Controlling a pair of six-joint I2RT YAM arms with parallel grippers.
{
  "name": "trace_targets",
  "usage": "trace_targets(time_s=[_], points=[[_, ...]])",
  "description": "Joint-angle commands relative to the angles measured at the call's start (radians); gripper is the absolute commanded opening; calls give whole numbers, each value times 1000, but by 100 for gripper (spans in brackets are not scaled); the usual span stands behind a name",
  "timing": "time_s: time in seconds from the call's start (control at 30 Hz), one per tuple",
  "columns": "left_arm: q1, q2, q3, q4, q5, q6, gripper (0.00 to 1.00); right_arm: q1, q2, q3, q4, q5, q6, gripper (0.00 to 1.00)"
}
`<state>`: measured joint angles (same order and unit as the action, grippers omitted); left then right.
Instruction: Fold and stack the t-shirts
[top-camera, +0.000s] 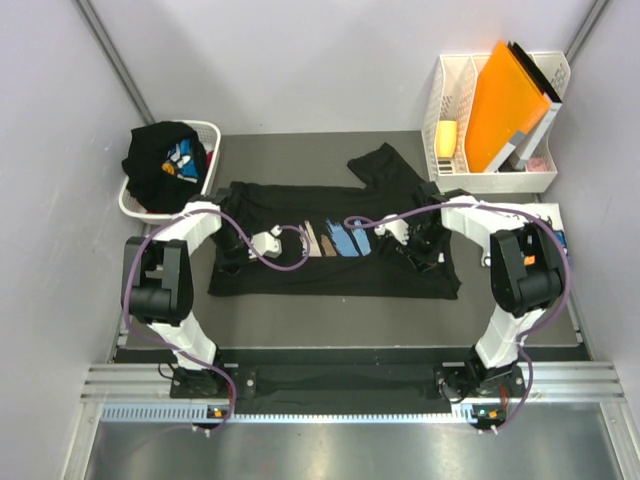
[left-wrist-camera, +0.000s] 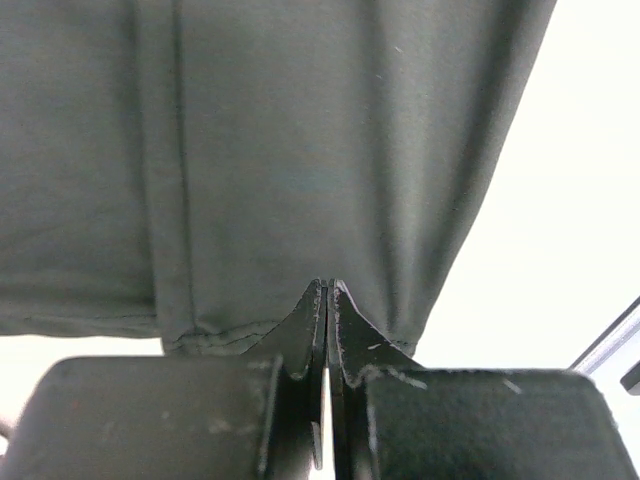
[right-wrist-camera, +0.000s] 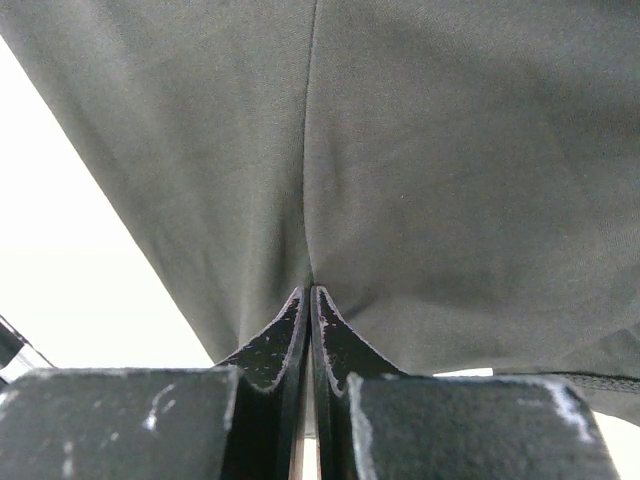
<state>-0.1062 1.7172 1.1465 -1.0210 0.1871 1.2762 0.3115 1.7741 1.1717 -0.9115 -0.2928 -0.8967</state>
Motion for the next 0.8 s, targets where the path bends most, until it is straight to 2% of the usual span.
trace_targets(time_s=[0.0,0.33,0.53,0.67,0.77], points=[[2,-21,-19,15,-3,46,0,11,1,2,2,-6,5,0],[14,-42,-57,51,-28,49,0,46,-65,89,-141,-77,-34,0],[14,-67,-117,128,-70,34,0,81,-84,7,-174,-59,-93,0],[14,-76,-168,266,-123,2,0,81,-76,-32,-162,-42,-113,0],[14,-71,-186,311,-143,-15,0,81,-68,-52,-147,-45,-111,0]])
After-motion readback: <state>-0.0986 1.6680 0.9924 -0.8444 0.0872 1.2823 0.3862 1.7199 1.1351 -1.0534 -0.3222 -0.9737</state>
